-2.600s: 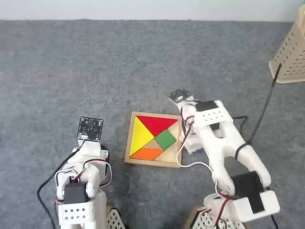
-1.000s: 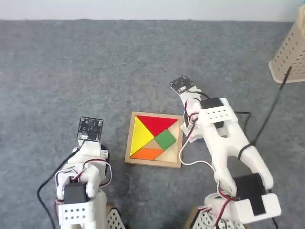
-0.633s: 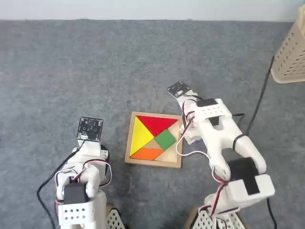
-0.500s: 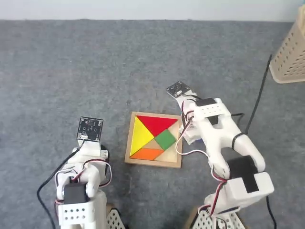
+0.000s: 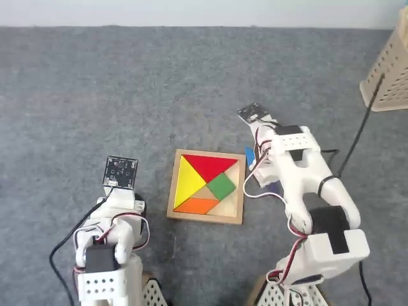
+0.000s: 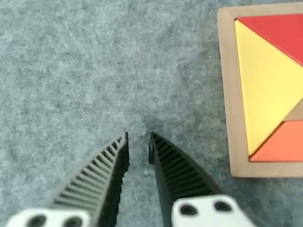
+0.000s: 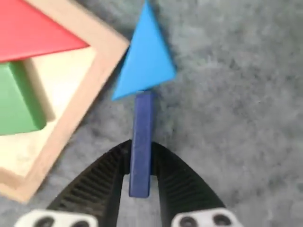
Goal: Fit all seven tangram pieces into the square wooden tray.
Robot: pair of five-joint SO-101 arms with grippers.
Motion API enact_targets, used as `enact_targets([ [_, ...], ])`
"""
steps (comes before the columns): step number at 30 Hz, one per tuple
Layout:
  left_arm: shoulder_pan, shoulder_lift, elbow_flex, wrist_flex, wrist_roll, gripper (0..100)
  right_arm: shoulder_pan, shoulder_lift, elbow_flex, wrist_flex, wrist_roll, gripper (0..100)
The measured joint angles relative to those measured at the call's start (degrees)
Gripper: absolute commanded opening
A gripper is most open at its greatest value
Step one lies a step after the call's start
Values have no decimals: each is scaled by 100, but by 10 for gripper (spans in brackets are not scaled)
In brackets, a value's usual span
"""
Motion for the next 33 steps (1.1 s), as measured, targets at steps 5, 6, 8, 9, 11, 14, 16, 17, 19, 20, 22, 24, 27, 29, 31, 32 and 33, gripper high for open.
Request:
enact_targets([
  [5, 0, 0, 0, 0, 0, 71, -571, -941, 53, 352, -26, 6],
  [6, 0, 0, 0, 0, 0, 71, -774, -1178, 141, 352, -70, 6],
  [8, 0, 0, 0, 0, 0, 71, -1266, -1574, 360, 360, -70, 6],
  [9, 0, 0, 0, 0, 0, 71, -1486, -1723, 448, 360, -62, 6],
  [11, 0, 0, 0, 0, 0, 71, -1855, -1899, 545, 360, 70, 6],
  [14, 0, 0, 0, 0, 0, 71, -2022, -1952, 563, 360, 554, 6],
  [16, 0, 0, 0, 0, 0, 71, -2057, -1952, 563, 360, 738, 6],
  [17, 0, 0, 0, 0, 0, 71, -2066, -1952, 563, 360, 862, 6],
  [19, 0, 0, 0, 0, 0, 71, -2084, -1952, 563, 360, 1099, 6],
  [20, 0, 0, 0, 0, 0, 71, -2084, -1952, 563, 360, 1213, 6],
  [22, 0, 0, 0, 0, 0, 71, -2084, -1934, 563, 360, 1547, 6],
  [24, 0, 0, 0, 0, 0, 71, -2084, -1864, 563, 360, 2040, 6],
  [27, 0, 0, 0, 0, 0, 71, -2084, -1776, 563, 360, 3147, 6],
  [29, 0, 0, 0, 0, 0, 71, -2084, -1723, 563, 360, 3895, 6],
  [31, 0, 0, 0, 0, 0, 71, -2084, -1653, 563, 290, 4422, 6],
  [32, 0, 0, 0, 0, 0, 71, -2101, -1600, 563, 220, 4580, 6],
  [33, 0, 0, 0, 0, 0, 71, -2163, -1547, 563, 149, 4703, 6],
])
